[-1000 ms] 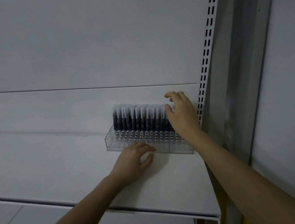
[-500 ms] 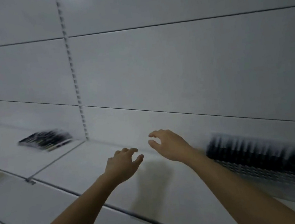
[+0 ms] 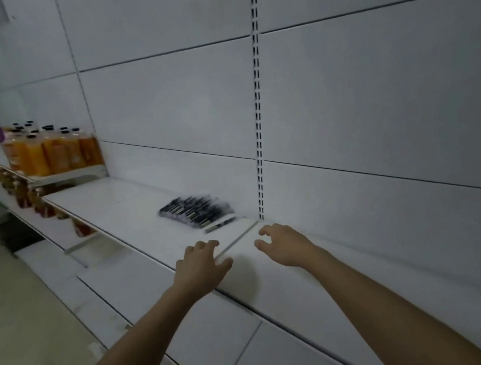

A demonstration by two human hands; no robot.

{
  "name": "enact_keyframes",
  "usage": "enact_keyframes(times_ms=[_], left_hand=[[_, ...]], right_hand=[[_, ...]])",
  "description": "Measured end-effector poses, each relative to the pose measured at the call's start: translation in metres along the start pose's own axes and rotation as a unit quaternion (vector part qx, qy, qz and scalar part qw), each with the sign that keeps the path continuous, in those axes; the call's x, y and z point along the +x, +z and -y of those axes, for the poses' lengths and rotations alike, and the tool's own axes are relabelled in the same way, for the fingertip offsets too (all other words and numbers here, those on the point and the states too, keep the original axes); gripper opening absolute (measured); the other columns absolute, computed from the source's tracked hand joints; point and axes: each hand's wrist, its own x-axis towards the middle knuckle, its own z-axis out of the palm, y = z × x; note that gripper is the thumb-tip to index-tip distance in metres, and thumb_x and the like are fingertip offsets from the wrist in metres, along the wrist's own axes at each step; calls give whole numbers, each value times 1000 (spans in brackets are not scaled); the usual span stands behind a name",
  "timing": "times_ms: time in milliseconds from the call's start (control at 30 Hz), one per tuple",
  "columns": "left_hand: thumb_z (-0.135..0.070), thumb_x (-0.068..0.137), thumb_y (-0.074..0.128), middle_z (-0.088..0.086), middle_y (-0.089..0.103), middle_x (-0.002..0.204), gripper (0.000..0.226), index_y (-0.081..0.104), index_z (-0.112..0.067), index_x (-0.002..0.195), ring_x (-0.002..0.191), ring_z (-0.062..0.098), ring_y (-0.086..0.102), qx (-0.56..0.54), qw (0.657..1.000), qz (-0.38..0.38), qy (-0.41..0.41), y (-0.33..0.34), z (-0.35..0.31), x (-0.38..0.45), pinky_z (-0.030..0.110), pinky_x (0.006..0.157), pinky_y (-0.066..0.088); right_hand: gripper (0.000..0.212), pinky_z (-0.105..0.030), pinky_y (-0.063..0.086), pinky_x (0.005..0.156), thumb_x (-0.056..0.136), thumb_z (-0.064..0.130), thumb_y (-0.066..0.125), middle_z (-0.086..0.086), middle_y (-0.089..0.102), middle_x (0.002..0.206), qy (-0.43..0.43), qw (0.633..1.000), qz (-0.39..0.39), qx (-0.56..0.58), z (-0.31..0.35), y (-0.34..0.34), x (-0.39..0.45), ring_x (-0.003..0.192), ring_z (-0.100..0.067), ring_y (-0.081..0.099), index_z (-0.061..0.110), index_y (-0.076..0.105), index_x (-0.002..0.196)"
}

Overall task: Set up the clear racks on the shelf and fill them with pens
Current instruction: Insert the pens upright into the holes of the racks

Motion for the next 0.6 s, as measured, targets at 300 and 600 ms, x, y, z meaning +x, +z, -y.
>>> enact_keyframes(times_ms=[300,600], left_hand=[[-55,92,55,3,40,150,66,35,-23,147,137,24,34,23,998,-64,10,21,50,100,39,111,29],[-50,90,57,9,45,142,62,45,-12,138,133,31,35,61,992,-89,69,38,60,184,41,110,27]], right_hand=[[39,-40,37,102,102,36,38,-7,51,137,77,991,-107,-20,5,75,120,126,-27,45,12,53,128],[40,-33,26,116,100,28,43,-3,46,148,79,981,-175,22,-7,92,134,138,-21,37,13,52,136]])
